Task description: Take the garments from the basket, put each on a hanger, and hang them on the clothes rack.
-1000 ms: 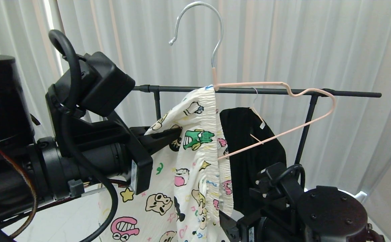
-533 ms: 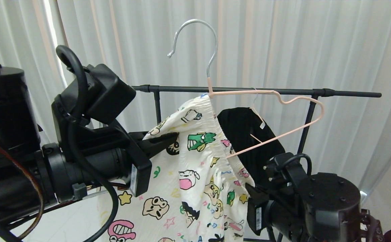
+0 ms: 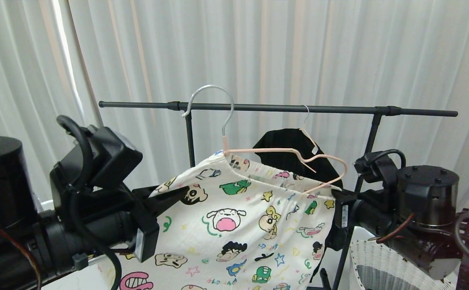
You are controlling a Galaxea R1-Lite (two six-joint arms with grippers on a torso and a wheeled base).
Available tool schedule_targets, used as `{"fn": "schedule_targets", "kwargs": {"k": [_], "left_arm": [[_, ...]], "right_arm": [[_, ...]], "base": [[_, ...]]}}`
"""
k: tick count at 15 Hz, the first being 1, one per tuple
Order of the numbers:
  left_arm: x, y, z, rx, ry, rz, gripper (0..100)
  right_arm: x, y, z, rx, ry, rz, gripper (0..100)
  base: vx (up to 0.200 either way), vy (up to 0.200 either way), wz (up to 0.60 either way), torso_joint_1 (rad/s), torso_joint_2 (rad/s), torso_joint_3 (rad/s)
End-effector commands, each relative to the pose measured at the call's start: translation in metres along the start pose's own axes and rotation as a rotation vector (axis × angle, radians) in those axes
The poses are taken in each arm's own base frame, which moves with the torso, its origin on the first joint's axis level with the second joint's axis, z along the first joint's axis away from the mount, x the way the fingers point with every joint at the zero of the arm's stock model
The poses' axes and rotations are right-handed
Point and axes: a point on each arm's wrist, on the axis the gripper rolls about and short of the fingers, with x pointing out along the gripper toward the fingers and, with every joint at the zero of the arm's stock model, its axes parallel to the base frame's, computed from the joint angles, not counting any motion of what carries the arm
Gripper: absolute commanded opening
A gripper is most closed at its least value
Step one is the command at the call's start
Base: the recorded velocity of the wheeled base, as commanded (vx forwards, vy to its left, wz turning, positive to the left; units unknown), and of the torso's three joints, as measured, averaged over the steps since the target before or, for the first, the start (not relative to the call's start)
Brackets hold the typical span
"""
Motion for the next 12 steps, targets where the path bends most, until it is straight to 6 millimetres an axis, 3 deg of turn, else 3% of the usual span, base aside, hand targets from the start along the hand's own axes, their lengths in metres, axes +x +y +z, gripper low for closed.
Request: {"fn": "schedule_targets", "kwargs": {"k": [1, 8, 12], "left_arm": [[-0.011, -0.003, -0.019, -0.005, 0.042, 0.004, 0], [-0.01, 0.001, -0.061, 0.018, 0.215, 0.053, 0], [-0.004, 0.001, -0.067, 0.037, 0.281, 0.128, 0]], "right_arm": [[-0.005, -0.013, 0.01, 0.008, -0.036, -0.012, 0], [-0.017, -0.015, 0.012, -0.081, -0.039, 0.056, 0], [-0.036, -0.01, 0.017, -0.189, -0.01, 0.164, 0]], "base": [[0.0, 0.0, 0.0, 0.0, 0.0, 0.0], [0.0, 0.0, 0.0, 0.0, 0.0, 0.0], [0.0, 0.0, 0.0, 0.0, 0.0, 0.0]]}}
